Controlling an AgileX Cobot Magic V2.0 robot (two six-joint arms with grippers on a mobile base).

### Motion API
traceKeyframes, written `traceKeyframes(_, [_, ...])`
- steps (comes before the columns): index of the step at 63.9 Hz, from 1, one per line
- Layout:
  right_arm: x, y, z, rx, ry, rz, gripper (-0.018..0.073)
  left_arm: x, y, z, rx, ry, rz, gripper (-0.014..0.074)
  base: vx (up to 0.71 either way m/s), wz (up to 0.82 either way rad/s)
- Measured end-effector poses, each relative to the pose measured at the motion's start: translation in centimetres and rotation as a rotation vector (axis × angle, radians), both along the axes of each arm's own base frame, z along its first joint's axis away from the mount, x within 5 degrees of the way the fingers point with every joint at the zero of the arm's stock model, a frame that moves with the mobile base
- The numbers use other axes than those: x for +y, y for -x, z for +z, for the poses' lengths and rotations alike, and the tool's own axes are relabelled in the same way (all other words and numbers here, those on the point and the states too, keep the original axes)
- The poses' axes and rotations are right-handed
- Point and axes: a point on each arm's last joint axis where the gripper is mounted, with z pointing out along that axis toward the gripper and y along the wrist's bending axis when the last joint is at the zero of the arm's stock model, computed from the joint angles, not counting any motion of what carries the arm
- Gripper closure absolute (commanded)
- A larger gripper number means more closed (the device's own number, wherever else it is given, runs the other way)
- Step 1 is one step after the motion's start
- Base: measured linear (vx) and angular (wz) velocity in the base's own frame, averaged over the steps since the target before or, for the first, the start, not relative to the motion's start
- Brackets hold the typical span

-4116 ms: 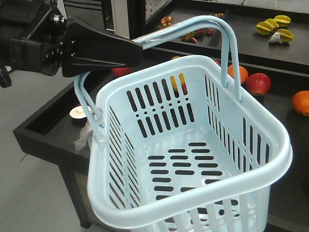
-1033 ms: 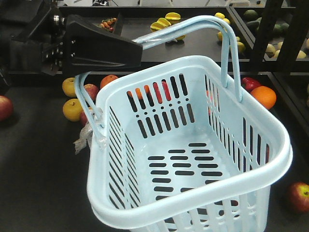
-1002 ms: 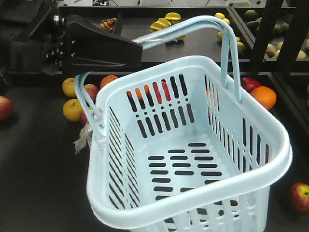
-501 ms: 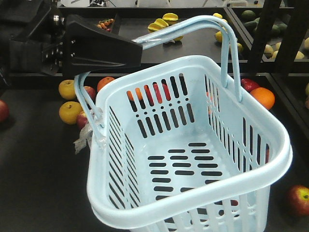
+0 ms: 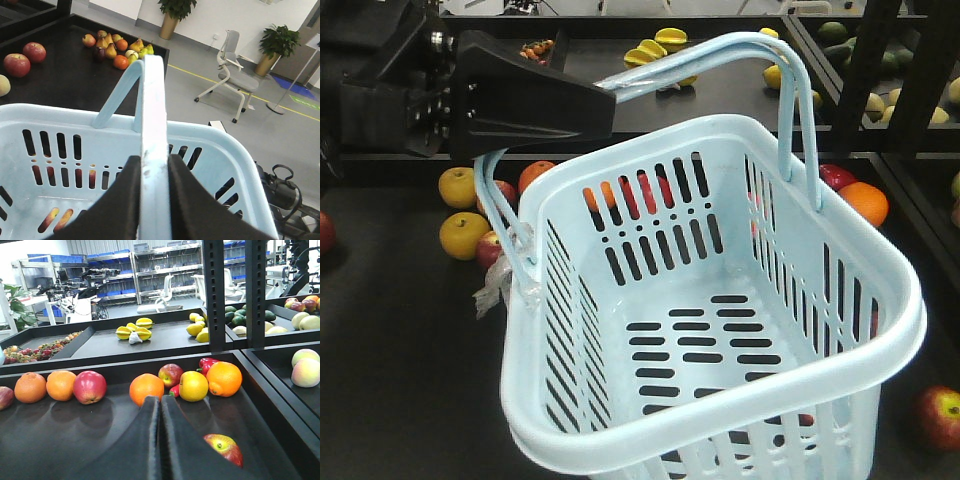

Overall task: Pick three apples into basket with both arms
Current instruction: 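Drive the base up to the fruit table holding the basket in the left gripper, then lower the light-blue basket onto the table with the left gripper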

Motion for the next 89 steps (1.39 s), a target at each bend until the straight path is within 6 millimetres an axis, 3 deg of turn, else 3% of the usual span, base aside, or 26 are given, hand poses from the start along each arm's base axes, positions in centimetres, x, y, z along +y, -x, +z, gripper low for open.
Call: traceKeyframes(89, [0.0,0.0,0.0,0.0,0.0,0.0,0.0564,0.0,0.0,0.0,0.0,0.0,0.0,0.0604,0.0,0.0])
